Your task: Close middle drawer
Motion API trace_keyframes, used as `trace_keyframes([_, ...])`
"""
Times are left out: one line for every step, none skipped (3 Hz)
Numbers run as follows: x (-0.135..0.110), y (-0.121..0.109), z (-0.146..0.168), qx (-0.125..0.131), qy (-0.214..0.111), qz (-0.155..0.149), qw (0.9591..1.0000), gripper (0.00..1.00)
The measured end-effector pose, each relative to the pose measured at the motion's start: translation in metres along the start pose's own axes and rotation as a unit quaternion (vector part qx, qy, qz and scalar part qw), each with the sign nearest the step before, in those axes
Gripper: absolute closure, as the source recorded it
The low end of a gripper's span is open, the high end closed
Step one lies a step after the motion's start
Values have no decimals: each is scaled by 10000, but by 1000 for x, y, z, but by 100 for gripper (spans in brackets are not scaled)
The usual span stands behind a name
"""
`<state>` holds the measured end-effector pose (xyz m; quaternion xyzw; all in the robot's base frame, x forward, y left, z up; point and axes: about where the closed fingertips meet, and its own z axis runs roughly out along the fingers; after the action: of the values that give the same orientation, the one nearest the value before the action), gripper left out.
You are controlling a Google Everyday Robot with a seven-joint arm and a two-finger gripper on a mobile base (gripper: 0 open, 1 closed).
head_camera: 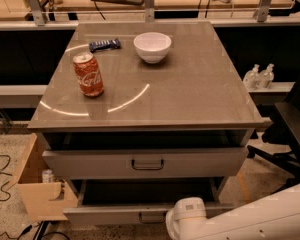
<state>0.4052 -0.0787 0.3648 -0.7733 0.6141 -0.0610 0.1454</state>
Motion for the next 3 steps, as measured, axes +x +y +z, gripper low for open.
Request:
trace_keyframes([2, 24, -22, -254, 359, -209, 9988, 100])
trace_keyframes([14, 95, -52, -1037, 803, -515, 9900, 100])
trace_keyframes([23, 172, -73, -1876, 911, -277, 9776, 100])
